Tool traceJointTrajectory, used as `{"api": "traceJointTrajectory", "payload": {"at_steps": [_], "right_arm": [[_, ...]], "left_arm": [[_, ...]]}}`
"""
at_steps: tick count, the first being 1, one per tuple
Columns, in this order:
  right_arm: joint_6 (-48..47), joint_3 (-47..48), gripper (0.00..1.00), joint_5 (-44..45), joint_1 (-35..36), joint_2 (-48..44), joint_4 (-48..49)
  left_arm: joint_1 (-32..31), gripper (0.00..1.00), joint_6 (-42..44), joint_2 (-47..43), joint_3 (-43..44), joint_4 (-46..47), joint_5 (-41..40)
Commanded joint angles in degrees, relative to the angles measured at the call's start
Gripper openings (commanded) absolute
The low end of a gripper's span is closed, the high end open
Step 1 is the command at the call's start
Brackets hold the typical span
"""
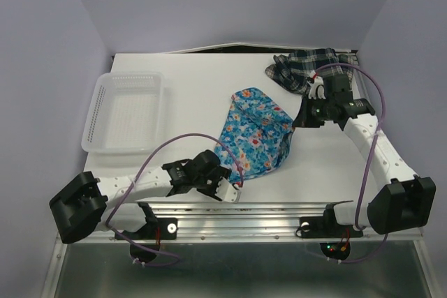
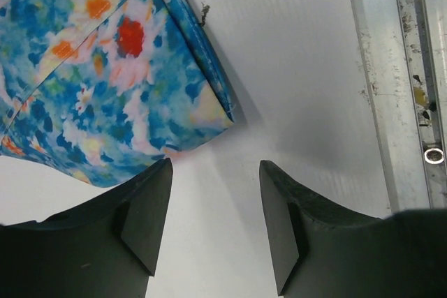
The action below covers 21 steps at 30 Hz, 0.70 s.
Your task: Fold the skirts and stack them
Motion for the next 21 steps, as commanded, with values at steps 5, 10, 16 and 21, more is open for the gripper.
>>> {"api": "traceJointTrajectory", "payload": {"at_steps": [5, 10, 16, 21], "right_arm": [[1.57, 0.56, 0.01, -2.91, -1.96, 0.49, 2.74], [2.37, 1.0, 0.01, -4.58, -3.01, 1.11, 3.18], [2.98, 1.88, 0.01, -5.37, -3.55, 1.64, 3.36], [3.51, 2.05, 0.01, -5.55, -4.6, 1.99, 3.89]], "left_arm": [[-2.16, 0.64, 2.24, -4.07, -5.69, 12.36, -4.09], [-2.25, 0.58, 4.26, -1.35, -4.99, 14.91, -3.21], [-2.25, 0.56, 4.7, 1.64, -4.72, 18.77, -2.16], [-2.25, 0.53, 5.06, 1.91, -5.34, 20.62, -1.45]]}}
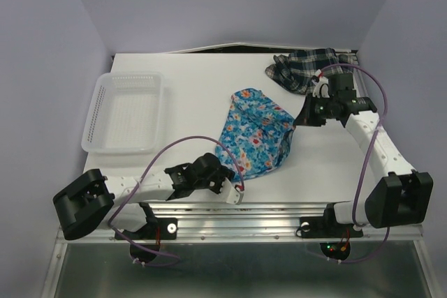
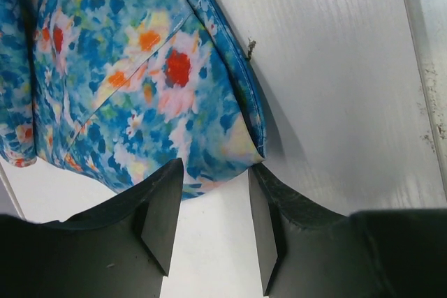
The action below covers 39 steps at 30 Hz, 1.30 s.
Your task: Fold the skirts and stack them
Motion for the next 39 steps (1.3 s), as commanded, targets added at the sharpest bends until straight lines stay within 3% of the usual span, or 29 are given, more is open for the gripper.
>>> {"api": "traceJointTrajectory", "payload": {"at_steps": [1, 6, 10, 13, 15, 25, 31, 36, 39], "right_arm": [[0.82, 1.95, 0.01, -1.46, -1.13, 0.0, 2.97], [1.26, 2.21, 0.01, -2.34, -1.65, 0.17, 3.58], [1.35, 2.65, 0.01, -3.22, -2.18, 0.35, 3.58], [1.35, 3.09, 0.01, -3.13, -2.8, 0.44, 3.76], [1.52, 3.52, 0.01, -3.31, -2.8, 0.53, 4.46], [4.6, 12.23, 0.01, -5.24, -3.85, 4.3, 8.59], [6.0, 31.01, 0.01, -6.12, -3.85, 12.54, 9.65], [11.53, 44.28, 0.01, -5.42, -3.85, 17.13, 12.88], [14.0, 46.32, 0.01, -4.54, -3.85, 18.1, 17.62]], "left_arm": [[-0.3, 0.52, 0.97, 0.03, -0.16, 4.51, 1.46], [-0.3, 0.5, 0.88, 0.38, -0.08, 5.92, 2.16], [-0.22, 0.38, 1.41, 0.47, -0.25, 6.8, 2.95], [-0.22, 0.19, 0.36, -0.41, -0.34, 6.1, 2.43], [-0.22, 0.0, -1.83, -0.93, -0.16, 5.4, 1.64], [12.42, 0.0, -24.15, -11.3, 9.68, -3.3, 6.73], [24.2, 0.0, -34.69, -9.29, 28.11, -7.79, 5.94], [26.5, 0.0, -37.52, -7.62, 39.81, -4.72, 2.69], [27.11, 0.0, -37.53, -4.9, 44.29, -3.4, 0.14]]}}
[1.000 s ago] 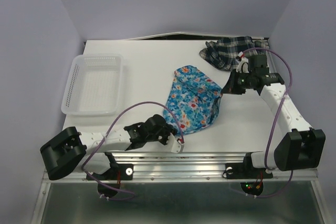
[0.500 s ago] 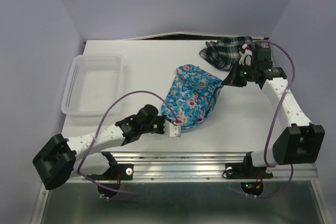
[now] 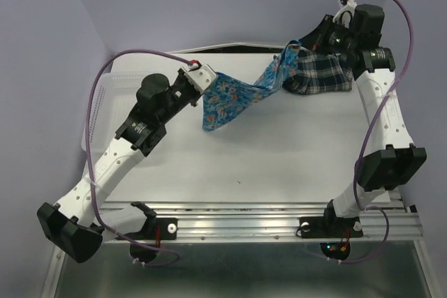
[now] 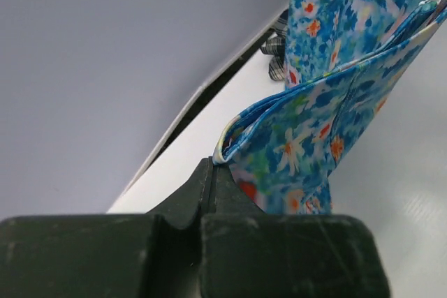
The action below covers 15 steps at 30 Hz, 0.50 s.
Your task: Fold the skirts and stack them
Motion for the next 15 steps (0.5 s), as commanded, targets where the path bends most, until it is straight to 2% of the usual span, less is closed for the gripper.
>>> {"api": "traceJointTrajectory", "payload": {"at_steps": [1, 7, 11, 15], "right_arm": [[4.5, 5.85, 0.01, 1.31, -0.53, 0.44, 9.16], [3.53, 13.05, 0.01, 5.45, -0.53, 9.49, 11.72], [3.27, 19.64, 0.01, 5.36, -0.53, 16.08, 13.13], [2.3, 29.3, 0.01, 5.54, -0.53, 21.71, 14.26]], "left_arm": [[1.15, 0.0, -2.84, 4.24, 5.51, 3.03, -2.38], [8.18, 0.0, -3.71, 13.11, 9.82, 8.56, -1.07], [12.13, 0.0, -4.42, 19.53, 15.87, 9.36, 0.7], [13.98, 0.0, -3.63, 24.9, 25.7, 8.4, 2.19]]}}
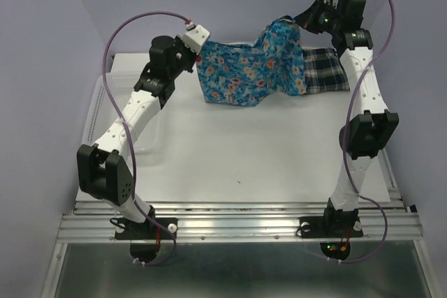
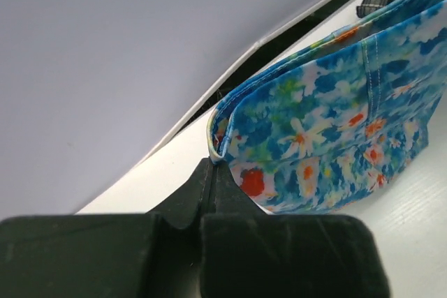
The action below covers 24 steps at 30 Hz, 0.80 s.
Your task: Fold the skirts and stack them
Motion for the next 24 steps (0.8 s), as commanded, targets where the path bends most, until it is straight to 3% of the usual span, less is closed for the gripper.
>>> {"api": "traceJointTrajectory", "payload": {"at_steps": [1, 5, 8, 14, 17, 19, 20, 21, 22, 24], "right_arm": [[-0.61, 8.49, 0.01, 0.49, -0.51, 1.91, 5.44], [-2.18, 9.82, 0.01, -0.3, -0.51, 0.96, 5.7], [-4.9, 3.88, 0.01, -1.88, -0.51, -2.9, 6.05], [-12.9, -20.47, 0.01, -6.71, -0.51, -17.93, 7.46], [-20.53, -32.69, 0.01, -9.96, -0.51, -22.07, 2.3], [-28.77, -40.34, 0.04, -12.5, -0.51, -25.66, -6.57], [-34.3, -43.24, 0.24, -12.08, -0.51, -27.59, -9.38], [-37.4, -46.84, 0.37, -11.04, -0.51, -30.22, -12.63], [-44.13, -53.31, 0.71, -9.28, -0.51, -35.91, -14.32], [-50.41, -58.45, 0.93, -7.78, -0.51, -41.3, -21.41]], "left_arm": [[1.33, 0.0, 0.15, 1.23, 11.02, 4.33, 2.04], [1.42, 0.0, 2.17, 1.6, 14.98, 4.42, 2.13], [1.42, 0.0, 3.84, -1.11, 14.29, 2.75, 3.09], [0.72, 0.0, 10.95, -13.85, -5.99, 1.17, 8.54], [-1.65, 0.0, 17.1, -20.71, -19.52, -3.3, 12.13], [-3.84, 0.16, 22.62, -24.4, -27.27, -13.82, 16.78], [-7.86, 0.24, 27.35, -28.94, -29.64, -17.26, 17.33], [-10.07, 0.29, 29.92, -31.51, -33.84, -23.73, 18.2], [-12.36, 0.44, 32.65, -37.8, -35.62, -26.49, 19.43], [-18.34, 0.64, 34.09, -44.69, -40.46, -29.32, 18.92]]}}
